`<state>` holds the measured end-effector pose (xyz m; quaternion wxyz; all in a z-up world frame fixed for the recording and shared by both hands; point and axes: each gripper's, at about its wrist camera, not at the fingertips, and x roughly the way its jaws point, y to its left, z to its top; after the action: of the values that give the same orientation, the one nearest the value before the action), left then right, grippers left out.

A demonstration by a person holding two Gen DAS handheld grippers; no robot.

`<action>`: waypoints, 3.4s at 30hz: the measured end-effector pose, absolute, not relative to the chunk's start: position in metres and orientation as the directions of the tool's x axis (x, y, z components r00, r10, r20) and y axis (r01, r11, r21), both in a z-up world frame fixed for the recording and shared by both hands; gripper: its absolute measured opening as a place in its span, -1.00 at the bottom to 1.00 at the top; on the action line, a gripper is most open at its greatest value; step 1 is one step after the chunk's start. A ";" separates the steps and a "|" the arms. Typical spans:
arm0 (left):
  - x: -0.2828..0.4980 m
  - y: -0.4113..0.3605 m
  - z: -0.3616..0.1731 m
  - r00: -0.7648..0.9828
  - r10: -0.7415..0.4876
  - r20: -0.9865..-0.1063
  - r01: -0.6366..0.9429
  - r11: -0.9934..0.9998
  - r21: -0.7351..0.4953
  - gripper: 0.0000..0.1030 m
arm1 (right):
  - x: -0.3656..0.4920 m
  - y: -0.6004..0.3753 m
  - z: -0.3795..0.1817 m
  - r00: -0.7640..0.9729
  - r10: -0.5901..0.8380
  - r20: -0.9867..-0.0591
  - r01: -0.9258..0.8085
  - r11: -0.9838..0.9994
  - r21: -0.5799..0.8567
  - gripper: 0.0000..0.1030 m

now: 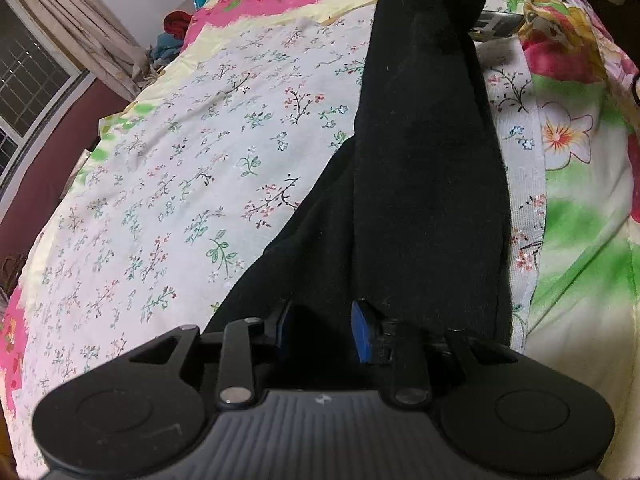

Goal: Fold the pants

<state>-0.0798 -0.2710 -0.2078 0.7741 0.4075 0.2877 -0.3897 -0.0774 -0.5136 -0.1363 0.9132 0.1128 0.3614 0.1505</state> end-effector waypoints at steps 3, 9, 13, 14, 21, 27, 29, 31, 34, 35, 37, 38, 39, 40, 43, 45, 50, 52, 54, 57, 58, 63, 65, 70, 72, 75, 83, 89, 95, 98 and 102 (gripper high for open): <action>-0.080 -0.274 -0.207 0.533 -0.360 -0.766 0.837 0.359 0.414 -0.22 | -0.074 -0.475 -0.135 0.678 0.341 -0.651 -0.326 0.933 0.149 0.63; -0.080 -0.273 -0.209 0.533 -0.365 -0.763 0.838 0.355 0.415 -0.21 | -0.092 -0.515 -0.119 0.682 0.439 -0.585 -0.270 0.894 0.357 0.58; -0.081 -0.275 -0.210 0.536 -0.363 -0.762 0.838 0.341 0.427 -0.21 | -0.100 -0.562 -0.118 0.754 0.462 -0.466 -0.197 0.837 0.511 0.54; -0.080 -0.275 -0.210 0.536 -0.362 -0.763 0.838 0.341 0.426 -0.21 | -0.099 -0.578 -0.122 0.786 0.405 -0.467 -0.128 0.846 0.518 0.55; -0.080 -0.278 -0.211 0.540 -0.349 -0.766 0.835 0.336 0.435 -0.21 | -0.054 -0.627 -0.165 0.752 0.212 -0.624 0.128 0.882 0.454 -0.25; -0.080 -0.277 -0.212 0.540 -0.351 -0.765 0.836 0.333 0.437 -0.21 | -0.045 -0.644 -0.167 0.800 0.065 -0.596 0.244 0.873 0.422 -0.49; -0.080 -0.277 -0.212 0.537 -0.353 -0.766 0.838 0.330 0.435 -0.21 | -0.044 -0.643 -0.159 0.798 -0.037 -0.601 0.268 0.916 0.299 -0.49; -0.080 -0.278 -0.212 0.537 -0.353 -0.766 0.838 0.327 0.437 -0.21 | -0.033 -0.618 -0.160 0.758 -0.114 -0.642 0.189 0.981 0.050 -0.46; -0.080 -0.278 -0.212 0.539 -0.352 -0.765 0.836 0.331 0.437 -0.21 | -0.034 -0.587 -0.174 0.715 -0.047 -0.697 0.019 0.999 -0.048 -0.46; -0.080 -0.278 -0.212 0.540 -0.352 -0.764 0.835 0.332 0.438 -0.21 | -0.037 -0.574 -0.177 0.700 -0.025 -0.714 -0.050 0.995 -0.084 -0.46; -0.081 -0.278 -0.213 0.543 -0.352 -0.762 0.834 0.331 0.442 -0.21 | -0.045 -0.560 -0.180 0.677 0.004 -0.736 -0.120 0.987 -0.106 -0.51; -0.081 -0.278 -0.213 0.545 -0.353 -0.761 0.833 0.330 0.443 -0.21 | -0.050 -0.557 -0.179 0.668 0.026 -0.744 -0.139 0.986 -0.090 -0.53; -0.081 -0.278 -0.213 0.545 -0.353 -0.760 0.833 0.329 0.445 -0.21 | -0.055 -0.558 -0.176 0.664 0.057 -0.746 -0.143 0.988 -0.052 -0.53; -0.081 -0.278 -0.213 0.545 -0.353 -0.760 0.833 0.328 0.445 -0.21 | -0.059 -0.559 -0.172 0.666 0.075 -0.742 -0.135 0.991 -0.022 -0.53; -0.081 -0.278 -0.214 0.548 -0.351 -0.759 0.832 0.324 0.451 -0.21 | -0.070 -0.562 -0.161 0.688 0.115 -0.717 -0.091 0.993 0.072 -0.42; -0.083 -0.279 -0.214 0.554 -0.350 -0.755 0.829 0.315 0.462 -0.21 | -0.074 -0.562 -0.157 0.712 0.126 -0.691 -0.054 0.991 0.125 -0.24; -0.087 -0.281 -0.215 0.569 -0.346 -0.746 0.821 0.294 0.489 -0.21 | -0.065 -0.574 -0.165 0.719 0.213 -0.662 0.014 0.947 0.320 -0.15; -0.087 -0.281 -0.215 0.568 -0.345 -0.747 0.822 0.296 0.487 -0.21 | -0.070 -0.568 -0.157 0.738 0.242 -0.630 -0.016 0.939 0.342 -0.14; -0.086 -0.280 -0.215 0.563 -0.348 -0.749 0.824 0.296 0.482 -0.21 | -0.076 -0.561 -0.147 0.744 0.265 -0.613 -0.043 0.935 0.351 -0.08; -0.085 -0.280 -0.215 0.561 -0.351 -0.750 0.826 0.295 0.480 -0.21 | -0.067 -0.555 -0.155 0.716 0.255 -0.649 -0.045 0.946 0.322 0.14; -0.085 -0.280 -0.215 0.561 -0.351 -0.750 0.826 0.297 0.479 -0.21 | -0.061 -0.557 -0.161 0.701 0.251 -0.667 -0.026 0.944 0.328 0.14; -0.085 -0.279 -0.215 0.563 -0.354 -0.747 0.824 0.305 0.477 -0.21 | -0.048 -0.573 -0.185 0.669 0.258 -0.697 0.095 0.901 0.424 0.10; -0.084 -0.279 -0.215 0.558 -0.353 -0.751 0.827 0.305 0.472 -0.21 | -0.044 -0.578 -0.196 0.644 0.325 -0.693 0.108 0.857 0.503 -0.08; -0.084 -0.280 -0.209 0.557 -0.351 -0.753 0.827 0.315 0.465 -0.21 | -0.043 -0.562 -0.179 0.633 0.369 -0.680 0.009 0.875 0.484 -0.83; -0.082 -0.282 -0.203 0.549 -0.362 -0.753 0.831 0.334 0.445 -0.21 | -0.048 -0.585 -0.172 0.662 0.323 -0.677 0.068 0.873 0.483 -0.91; -0.076 -0.289 -0.198 0.532 -0.380 -0.757 0.838 0.366 0.405 -0.17 | -0.060 -0.628 -0.163 0.710 0.095 -0.698 0.254 0.890 0.380 -1.00; -0.082 -0.298 -0.210 0.571 -0.353 -0.741 0.816 0.343 0.465 -0.14 | -0.085 -0.619 -0.160 0.724 0.224 -0.652 0.127 0.886 0.446 -0.68; -0.085 -0.296 -0.209 0.579 -0.348 -0.738 0.812 0.324 0.485 -0.13 | -0.110 -0.646 -0.174 0.791 0.292 -0.537 0.181 0.727 0.662 0.03; -0.083 -0.297 -0.210 0.578 -0.345 -0.740 0.813 0.323 0.484 -0.13 | -0.104 -0.653 -0.170 0.793 0.387 -0.470 0.108 0.671 0.734 0.39; -0.084 -0.297 -0.210 0.579 -0.346 -0.738 0.812 0.322 0.486 -0.13 | -0.092 -0.637 -0.181 0.721 0.406 -0.561 0.105 0.737 0.668 0.39; -0.084 -0.296 -0.209 0.579 -0.347 -0.738 0.813 0.319 0.487 -0.13 | -0.091 -0.623 -0.188 0.694 0.471 -0.545 0.079 0.702 0.707 -0.92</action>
<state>-0.0844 -0.2957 -0.2095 0.7688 0.4453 0.2613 -0.3773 -0.0905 -0.6226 -0.1884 0.8435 0.3678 0.3738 0.1162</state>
